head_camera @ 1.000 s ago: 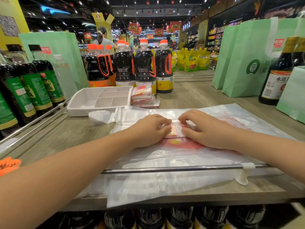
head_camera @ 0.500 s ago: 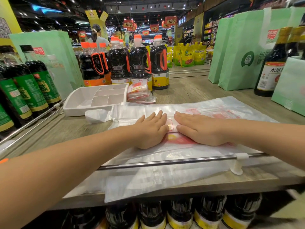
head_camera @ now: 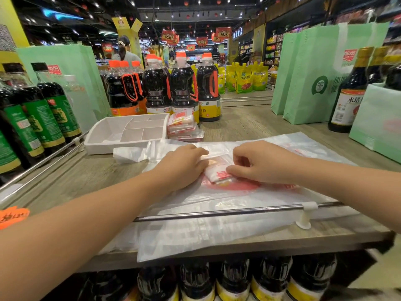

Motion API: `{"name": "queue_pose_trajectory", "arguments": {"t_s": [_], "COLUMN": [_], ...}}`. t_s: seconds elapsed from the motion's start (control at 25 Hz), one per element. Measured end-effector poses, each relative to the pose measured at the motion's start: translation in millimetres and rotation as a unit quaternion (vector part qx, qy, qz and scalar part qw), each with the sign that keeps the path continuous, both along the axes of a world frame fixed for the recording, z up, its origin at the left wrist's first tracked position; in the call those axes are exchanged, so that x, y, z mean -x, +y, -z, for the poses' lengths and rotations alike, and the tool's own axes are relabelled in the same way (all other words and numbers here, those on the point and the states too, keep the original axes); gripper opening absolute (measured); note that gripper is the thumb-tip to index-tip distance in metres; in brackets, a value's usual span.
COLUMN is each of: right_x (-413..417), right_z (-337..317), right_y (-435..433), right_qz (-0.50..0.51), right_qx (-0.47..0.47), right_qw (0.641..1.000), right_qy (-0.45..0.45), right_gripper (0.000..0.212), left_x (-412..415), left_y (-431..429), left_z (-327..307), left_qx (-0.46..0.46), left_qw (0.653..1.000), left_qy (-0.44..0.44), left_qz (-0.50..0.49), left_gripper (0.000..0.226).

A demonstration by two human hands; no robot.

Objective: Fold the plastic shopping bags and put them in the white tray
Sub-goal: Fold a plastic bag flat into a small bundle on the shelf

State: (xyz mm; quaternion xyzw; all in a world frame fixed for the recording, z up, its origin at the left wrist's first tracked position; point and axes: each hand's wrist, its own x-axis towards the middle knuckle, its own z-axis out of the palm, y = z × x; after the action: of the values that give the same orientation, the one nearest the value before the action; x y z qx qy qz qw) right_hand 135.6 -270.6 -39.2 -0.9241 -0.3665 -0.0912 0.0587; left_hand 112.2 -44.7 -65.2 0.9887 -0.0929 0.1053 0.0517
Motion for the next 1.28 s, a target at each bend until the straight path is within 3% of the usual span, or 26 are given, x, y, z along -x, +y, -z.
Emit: {"name": "queue_pose_trajectory", "arguments": {"t_s": [0.08,0.16,0.28,0.4,0.68,0.84,0.92,1.0,1.16,1.28], "right_x": [-3,-9,-12,-14,-7,-3,-2,0,-3,-9], "right_z": [1,9,21,22,14,11,6,4,6,6], "right_y": [8,14,18,17,1,-1,-2,-2,1,7], "right_qz": [-0.021,-0.036,-0.035,-0.021,0.014,0.016,0.01,0.014,0.041,0.063], "right_qx": [-0.013,-0.003,0.057,0.089,0.127,0.045,0.002,-0.035,-0.129,-0.192], "right_qw": [1.0,0.999,0.993,0.985,0.977,0.983,0.985,0.982,0.97,0.954], "right_qy": [-0.006,-0.001,0.093,0.144,0.171,0.177,0.174,0.186,0.202,0.22], "right_gripper": [0.025,0.037,0.056,0.06,0.061,0.059,0.055,0.057,0.075,0.074], "left_x": [-2,-1,3,5,15,12,12,9,6,5], "left_y": [-3,-5,-8,-12,-8,-3,-3,-2,-6,-6], "left_z": [-1,0,4,3,-4,-10,-14,-19,-26,-27], "left_qx": [0.034,0.056,0.017,-0.042,-0.097,0.088,0.14,0.19,0.326,0.44], "left_qw": [0.998,0.998,0.996,0.985,0.975,0.988,0.987,0.978,0.933,0.883], "left_qy": [-0.044,-0.037,0.066,0.164,0.195,0.123,0.078,0.088,0.153,0.161], "left_qz": [-0.014,0.012,0.063,0.038,0.029,0.03,0.029,0.016,-0.008,-0.017], "left_gripper": [0.03,0.035,0.046,0.061,0.06,0.053,0.054,0.05,0.027,0.018]}}
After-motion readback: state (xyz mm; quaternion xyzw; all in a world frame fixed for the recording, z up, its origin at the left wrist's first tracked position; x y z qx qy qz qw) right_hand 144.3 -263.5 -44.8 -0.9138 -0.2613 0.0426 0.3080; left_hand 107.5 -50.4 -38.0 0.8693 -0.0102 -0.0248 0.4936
